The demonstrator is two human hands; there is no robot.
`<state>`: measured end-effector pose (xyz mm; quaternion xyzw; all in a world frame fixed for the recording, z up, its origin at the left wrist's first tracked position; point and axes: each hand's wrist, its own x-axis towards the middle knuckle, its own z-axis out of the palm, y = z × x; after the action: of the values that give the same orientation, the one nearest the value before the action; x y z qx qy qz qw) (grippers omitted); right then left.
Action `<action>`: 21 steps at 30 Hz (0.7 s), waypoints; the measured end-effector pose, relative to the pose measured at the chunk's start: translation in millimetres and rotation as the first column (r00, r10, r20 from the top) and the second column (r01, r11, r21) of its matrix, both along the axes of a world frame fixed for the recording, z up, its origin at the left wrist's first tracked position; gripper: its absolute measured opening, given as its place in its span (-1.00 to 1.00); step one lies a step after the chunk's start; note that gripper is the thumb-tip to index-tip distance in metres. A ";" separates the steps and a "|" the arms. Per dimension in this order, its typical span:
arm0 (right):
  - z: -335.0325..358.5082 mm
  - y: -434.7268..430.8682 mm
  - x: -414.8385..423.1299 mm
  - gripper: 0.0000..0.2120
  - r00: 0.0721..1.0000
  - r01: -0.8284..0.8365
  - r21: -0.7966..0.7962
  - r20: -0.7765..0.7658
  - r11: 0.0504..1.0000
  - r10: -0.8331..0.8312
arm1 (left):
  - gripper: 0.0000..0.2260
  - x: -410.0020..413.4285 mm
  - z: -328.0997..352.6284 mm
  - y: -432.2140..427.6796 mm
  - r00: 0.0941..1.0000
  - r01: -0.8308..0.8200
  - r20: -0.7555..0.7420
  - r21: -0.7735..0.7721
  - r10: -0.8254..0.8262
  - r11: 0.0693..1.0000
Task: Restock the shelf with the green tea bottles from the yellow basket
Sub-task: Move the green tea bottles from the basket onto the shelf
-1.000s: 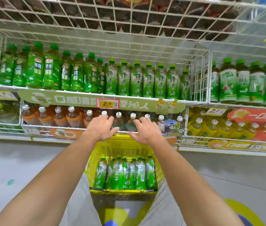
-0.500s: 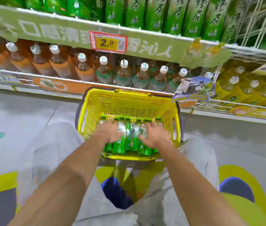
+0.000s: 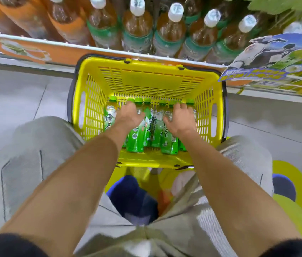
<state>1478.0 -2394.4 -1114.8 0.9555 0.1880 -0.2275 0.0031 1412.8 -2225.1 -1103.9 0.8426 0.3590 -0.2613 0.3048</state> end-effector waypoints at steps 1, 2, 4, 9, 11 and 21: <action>-3.4 2.2 1.0 -0.49 1.000 -0.004 -0.021 0.025 1.000 0.004 | -0.64 3.3 -1.1 -0.7 0.999 -0.042 -0.006 -0.021 0.042 0.999; -5.4 3.5 1.9 -0.50 0.999 -0.004 -0.033 0.044 0.999 0.005 | -0.61 5.3 -2.9 -0.4 0.998 -0.065 -0.004 -0.037 0.065 0.997; -6.3 5.6 4.1 -0.54 0.999 0.015 -0.026 0.042 1.000 -0.014 | -0.62 8.6 -9.0 3.7 0.995 -0.095 0.000 -0.060 0.095 0.994; -5.8 6.7 21.7 -0.56 0.983 0.148 0.051 -0.113 0.988 -0.141 | -0.59 8.0 -21.3 19.3 0.977 -0.210 -0.001 -0.182 0.214 0.960; -4.7 6.4 26.0 -0.45 0.947 0.244 0.110 -0.241 0.963 -0.213 | -0.59 5.2 -23.3 23.0 0.968 -0.247 0.000 -0.218 0.253 0.944; -2.5 15.3 7.5 -0.20 0.828 0.449 0.314 -0.499 0.837 -0.257 | -0.27 -6.7 -18.8 18.5 0.928 -0.287 0.078 -0.471 0.363 0.834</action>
<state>1485.5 -2379.1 -1117.3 0.8755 0.0434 -0.3866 -0.2867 1406.2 -2206.5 -1122.7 0.6935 0.4003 -0.2113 0.5604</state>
